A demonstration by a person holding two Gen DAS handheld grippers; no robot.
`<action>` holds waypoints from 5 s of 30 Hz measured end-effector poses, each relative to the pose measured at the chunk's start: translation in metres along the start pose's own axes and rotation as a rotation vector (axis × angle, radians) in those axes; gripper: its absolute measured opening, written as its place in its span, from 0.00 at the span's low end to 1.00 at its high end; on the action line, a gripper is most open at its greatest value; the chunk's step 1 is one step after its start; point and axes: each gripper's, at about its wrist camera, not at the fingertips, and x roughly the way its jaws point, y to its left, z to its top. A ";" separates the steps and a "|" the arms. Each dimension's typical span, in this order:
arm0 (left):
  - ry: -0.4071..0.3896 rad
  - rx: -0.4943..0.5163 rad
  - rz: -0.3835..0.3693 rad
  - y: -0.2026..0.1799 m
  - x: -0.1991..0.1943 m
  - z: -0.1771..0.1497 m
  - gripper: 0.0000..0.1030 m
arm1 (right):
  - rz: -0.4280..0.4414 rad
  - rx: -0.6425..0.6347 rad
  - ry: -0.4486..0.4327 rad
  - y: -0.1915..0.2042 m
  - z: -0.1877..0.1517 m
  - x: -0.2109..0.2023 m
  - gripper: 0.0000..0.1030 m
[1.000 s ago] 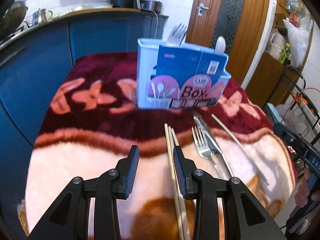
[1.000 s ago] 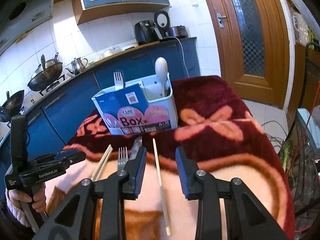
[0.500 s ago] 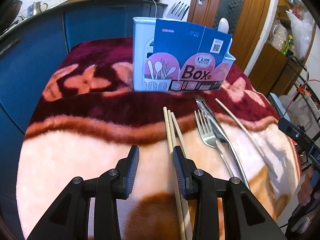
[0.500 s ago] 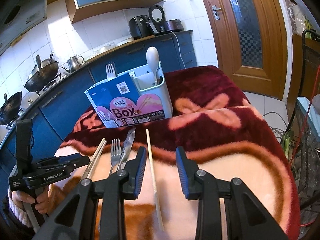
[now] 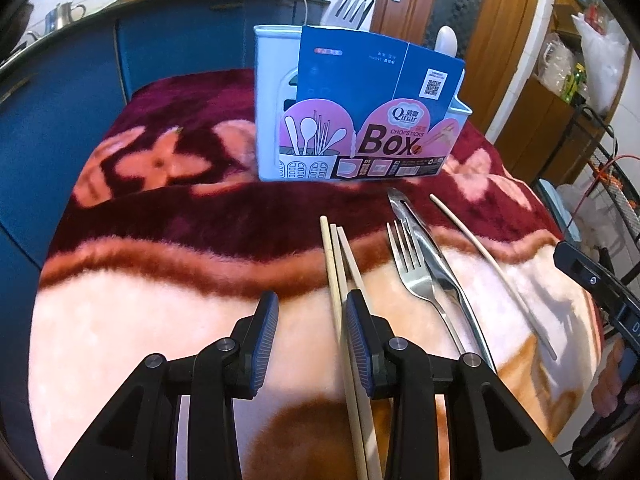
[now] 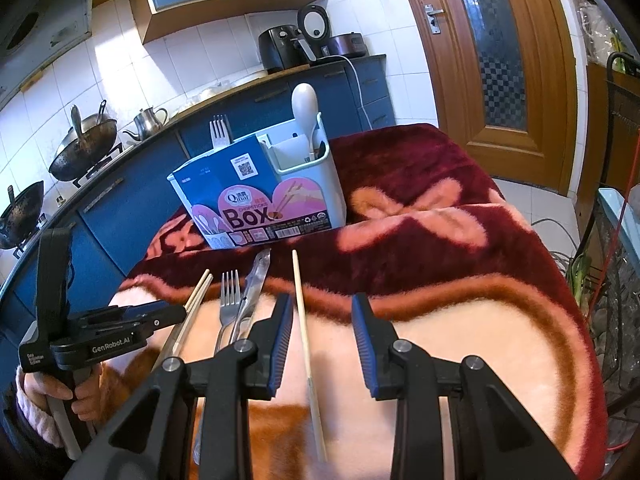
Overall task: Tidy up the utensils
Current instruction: 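Move the left tool down to the wooden chopsticks while the right tool approaches them too, then grasp a wooden chopstick with the left tool while the right tool grasps another chopstick, then lift and carry the chopstick with the left tool to the caddy while the right tool carries its chopstick, then open the left tool to drop its chopstick into the caddy while the right tool drops its chopstick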
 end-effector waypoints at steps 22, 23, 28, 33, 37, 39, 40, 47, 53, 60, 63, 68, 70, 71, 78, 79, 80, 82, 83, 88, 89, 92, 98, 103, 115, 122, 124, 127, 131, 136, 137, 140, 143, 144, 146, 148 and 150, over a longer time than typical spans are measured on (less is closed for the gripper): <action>0.068 0.019 0.046 0.000 0.015 0.009 0.37 | 0.001 0.008 0.003 -0.004 -0.002 0.003 0.32; 0.070 0.034 0.059 -0.003 0.015 0.010 0.37 | 0.001 0.009 0.003 -0.004 -0.002 0.002 0.32; 0.087 0.065 0.083 -0.010 0.017 0.014 0.34 | 0.000 0.008 0.006 -0.005 -0.001 0.004 0.33; 0.095 0.044 0.028 -0.005 0.015 0.018 0.07 | 0.000 -0.004 0.029 -0.005 0.001 0.006 0.34; 0.088 -0.030 -0.037 0.010 0.013 0.017 0.04 | -0.002 -0.010 0.057 -0.005 0.000 0.009 0.35; 0.074 -0.072 -0.069 0.018 0.009 0.015 0.04 | -0.002 -0.016 0.072 -0.004 0.000 0.011 0.35; 0.066 -0.090 -0.078 0.021 0.008 0.014 0.04 | -0.002 -0.024 0.084 -0.002 0.000 0.013 0.35; -0.042 -0.174 -0.127 0.042 -0.016 0.009 0.04 | -0.002 -0.087 0.175 0.010 0.008 0.029 0.35; -0.166 -0.146 -0.104 0.044 -0.042 0.007 0.04 | -0.011 -0.161 0.289 0.025 0.019 0.049 0.34; -0.258 -0.119 -0.114 0.044 -0.058 0.007 0.04 | -0.042 -0.236 0.424 0.038 0.030 0.075 0.19; -0.275 -0.118 -0.138 0.044 -0.060 0.009 0.04 | -0.049 -0.258 0.477 0.044 0.034 0.086 0.17; -0.280 -0.114 -0.150 0.041 -0.059 0.010 0.04 | -0.077 -0.270 0.530 0.047 0.037 0.100 0.15; -0.278 -0.114 -0.152 0.041 -0.058 0.010 0.04 | -0.086 -0.279 0.550 0.048 0.036 0.106 0.14; -0.277 -0.115 -0.153 0.041 -0.058 0.011 0.04 | -0.087 -0.284 0.553 0.048 0.035 0.107 0.14; -0.261 -0.157 -0.213 0.044 -0.056 0.015 0.04 | -0.062 -0.272 0.511 0.046 0.038 0.101 0.06; -0.264 -0.158 -0.211 0.044 -0.056 0.016 0.04 | -0.052 -0.264 0.488 0.045 0.039 0.096 0.06; -0.266 -0.158 -0.210 0.044 -0.057 0.016 0.04 | -0.037 -0.252 0.459 0.044 0.040 0.089 0.06; -0.272 -0.158 -0.214 0.044 -0.057 0.018 0.04 | -0.014 -0.230 0.404 0.041 0.044 0.076 0.06; -0.277 -0.158 -0.217 0.043 -0.058 0.018 0.04 | -0.008 -0.225 0.368 0.040 0.047 0.068 0.06; -0.325 -0.151 -0.219 0.038 -0.066 0.026 0.04 | 0.014 -0.195 0.203 0.037 0.058 0.037 0.06; -0.335 -0.151 -0.217 0.037 -0.067 0.028 0.04 | 0.021 -0.188 0.170 0.036 0.060 0.031 0.06; -0.366 -0.154 -0.210 0.035 -0.070 0.038 0.04 | 0.048 -0.159 0.066 0.034 0.068 0.018 0.06; -0.447 -0.144 -0.193 0.031 -0.079 0.063 0.04 | 0.093 -0.115 -0.080 0.033 0.074 0.006 0.06; -0.534 -0.144 -0.169 0.029 -0.087 0.091 0.04 | 0.096 -0.111 -0.149 0.030 0.076 -0.001 0.06; -0.736 -0.133 -0.045 0.021 -0.087 0.142 0.04 | 0.110 -0.083 -0.184 0.014 0.074 0.007 0.06; -0.843 -0.136 0.012 0.020 -0.080 0.160 0.04 | 0.093 -0.092 -0.190 0.009 0.082 0.010 0.06; -0.873 -0.139 0.028 0.019 -0.075 0.163 0.04 | 0.089 -0.101 -0.201 0.009 0.087 0.010 0.06; -0.901 -0.144 0.061 0.018 -0.066 0.164 0.04 | 0.082 -0.109 -0.219 0.010 0.095 0.013 0.06; -0.909 -0.153 0.091 0.018 -0.052 0.161 0.04 | 0.082 -0.108 -0.248 0.012 0.109 0.019 0.06; -0.901 -0.154 0.107 0.022 -0.037 0.155 0.04 | 0.093 -0.119 -0.308 0.019 0.132 0.031 0.06; -0.900 -0.152 0.108 0.023 -0.035 0.154 0.04 | 0.094 -0.123 -0.324 0.021 0.136 0.033 0.06; -0.893 -0.150 0.108 0.024 -0.030 0.152 0.04 | 0.094 -0.134 -0.380 0.028 0.148 0.043 0.06; -0.881 -0.154 0.110 0.026 -0.024 0.152 0.04 | 0.076 -0.156 -0.434 0.035 0.156 0.054 0.06; -0.877 -0.155 0.110 0.026 -0.022 0.152 0.04 | 0.072 -0.160 -0.446 0.037 0.159 0.057 0.06; -0.869 -0.157 0.108 0.027 -0.019 0.152 0.04 | 0.069 -0.166 -0.470 0.040 0.164 0.067 0.06; -0.866 -0.157 0.107 0.028 -0.017 0.151 0.04 | 0.054 -0.177 -0.494 0.043 0.166 0.077 0.06; -0.867 -0.154 0.107 0.027 -0.016 0.150 0.04 | 0.046 -0.188 -0.512 0.045 0.167 0.087 0.06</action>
